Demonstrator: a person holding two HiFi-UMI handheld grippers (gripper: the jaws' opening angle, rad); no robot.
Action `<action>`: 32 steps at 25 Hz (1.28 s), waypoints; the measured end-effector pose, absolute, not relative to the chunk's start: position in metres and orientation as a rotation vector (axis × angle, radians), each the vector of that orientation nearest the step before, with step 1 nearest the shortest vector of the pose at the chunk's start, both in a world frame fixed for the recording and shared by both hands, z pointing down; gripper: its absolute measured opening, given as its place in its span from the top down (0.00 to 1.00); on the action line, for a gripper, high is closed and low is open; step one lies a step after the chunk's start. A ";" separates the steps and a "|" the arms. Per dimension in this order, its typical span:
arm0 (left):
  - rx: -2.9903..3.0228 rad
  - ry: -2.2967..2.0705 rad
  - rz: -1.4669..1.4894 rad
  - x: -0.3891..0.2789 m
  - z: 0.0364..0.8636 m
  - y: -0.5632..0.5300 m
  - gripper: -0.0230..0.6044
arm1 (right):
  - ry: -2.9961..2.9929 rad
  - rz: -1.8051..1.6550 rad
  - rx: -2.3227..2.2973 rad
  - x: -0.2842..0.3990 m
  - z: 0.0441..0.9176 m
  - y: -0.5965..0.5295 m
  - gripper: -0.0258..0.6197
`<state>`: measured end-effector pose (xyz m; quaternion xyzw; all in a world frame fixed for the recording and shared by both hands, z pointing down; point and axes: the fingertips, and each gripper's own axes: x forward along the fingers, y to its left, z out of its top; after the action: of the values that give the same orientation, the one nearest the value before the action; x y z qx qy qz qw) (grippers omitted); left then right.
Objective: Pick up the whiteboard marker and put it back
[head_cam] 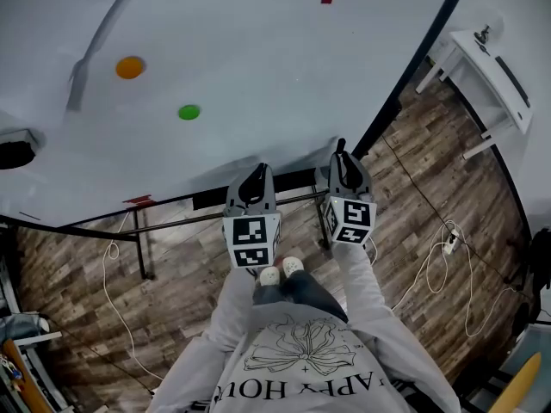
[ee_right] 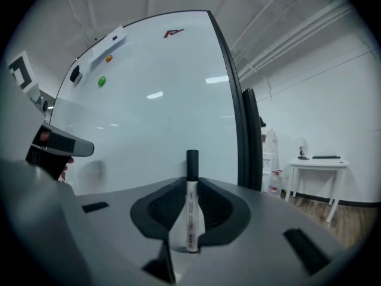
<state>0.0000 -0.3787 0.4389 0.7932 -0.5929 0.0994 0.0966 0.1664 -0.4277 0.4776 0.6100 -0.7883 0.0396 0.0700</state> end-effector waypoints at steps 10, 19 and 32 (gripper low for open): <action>2.308 -1.760 0.308 -0.011 0.451 -0.372 0.94 | -2.263 0.351 1.808 0.164 0.534 -0.420 0.86; 2.316 -1.759 0.266 -0.014 0.443 -0.363 0.94 | -2.261 0.211 1.856 0.159 0.495 -0.406 0.78; 2.351 -1.820 0.177 -0.023 0.411 -0.358 0.94 | -2.332 0.088 1.947 0.141 0.422 -0.374 0.86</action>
<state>-0.0228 -0.3576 0.4111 0.7868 -0.6090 0.0591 0.0816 0.1408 -0.3736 0.4218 0.6398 -0.7663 0.0290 0.0514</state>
